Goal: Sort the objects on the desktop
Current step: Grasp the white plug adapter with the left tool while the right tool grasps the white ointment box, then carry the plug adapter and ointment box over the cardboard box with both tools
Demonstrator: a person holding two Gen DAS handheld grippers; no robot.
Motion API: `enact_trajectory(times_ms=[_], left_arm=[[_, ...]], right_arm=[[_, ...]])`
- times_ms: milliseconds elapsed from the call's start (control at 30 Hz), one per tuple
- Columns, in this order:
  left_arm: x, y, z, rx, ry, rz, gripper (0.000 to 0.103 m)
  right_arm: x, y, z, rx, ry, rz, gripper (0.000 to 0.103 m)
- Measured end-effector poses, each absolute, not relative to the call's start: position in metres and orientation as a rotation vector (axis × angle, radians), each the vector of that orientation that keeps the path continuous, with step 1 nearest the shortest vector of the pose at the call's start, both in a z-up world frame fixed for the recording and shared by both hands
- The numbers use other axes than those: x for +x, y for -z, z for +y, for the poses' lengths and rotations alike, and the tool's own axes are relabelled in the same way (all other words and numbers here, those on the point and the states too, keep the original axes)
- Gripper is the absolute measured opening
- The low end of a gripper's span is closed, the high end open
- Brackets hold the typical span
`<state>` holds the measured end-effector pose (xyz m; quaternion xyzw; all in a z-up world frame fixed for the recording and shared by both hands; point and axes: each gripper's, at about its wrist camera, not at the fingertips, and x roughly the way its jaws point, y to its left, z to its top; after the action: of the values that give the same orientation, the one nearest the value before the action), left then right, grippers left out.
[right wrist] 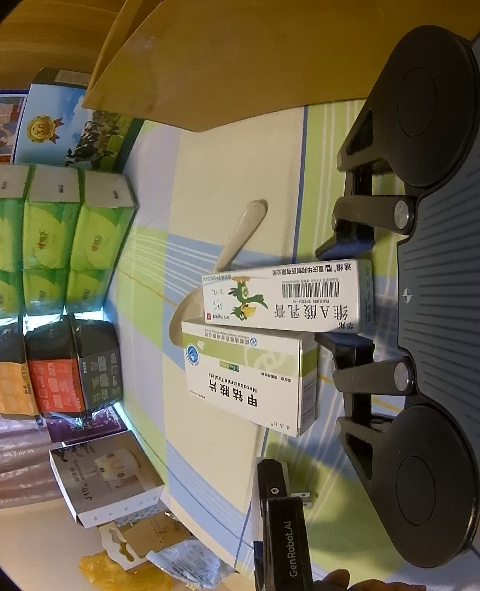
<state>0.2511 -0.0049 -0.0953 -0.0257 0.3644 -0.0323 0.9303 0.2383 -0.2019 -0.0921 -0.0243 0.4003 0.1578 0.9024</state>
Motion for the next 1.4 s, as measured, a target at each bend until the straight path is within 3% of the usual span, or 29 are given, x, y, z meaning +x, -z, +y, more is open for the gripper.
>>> enact_trajectory(times_ms=[67,200,700,900,1133,1400], left_arm=[[0.250,0.095,-0.006,-0.037,0.067,0.752,0.063],[0.247,0.092,-0.005,-0.035,0.080,0.758,0.060],[0.210,0.075,-0.016,0.011,0.160,0.786,0.060],[0.214,0.081,-0.020,0.022,0.170,0.803,0.060],[0.217,0.082,-0.022,0.039,0.178,0.782,0.067],[0.225,0.092,-0.029,0.102,0.189,0.789,0.066]], right_arm=[[0.238,0.092,-0.203,-0.047,-0.323,0.829,0.037],[0.237,0.089,-0.202,-0.043,-0.306,0.830,0.036],[0.203,0.079,-0.206,-0.016,-0.285,0.879,0.036],[0.211,0.085,-0.203,-0.022,-0.305,0.869,0.047],[0.220,0.088,-0.203,-0.006,-0.300,0.877,0.048],[0.224,0.089,-0.201,-0.007,-0.296,0.874,0.048]])
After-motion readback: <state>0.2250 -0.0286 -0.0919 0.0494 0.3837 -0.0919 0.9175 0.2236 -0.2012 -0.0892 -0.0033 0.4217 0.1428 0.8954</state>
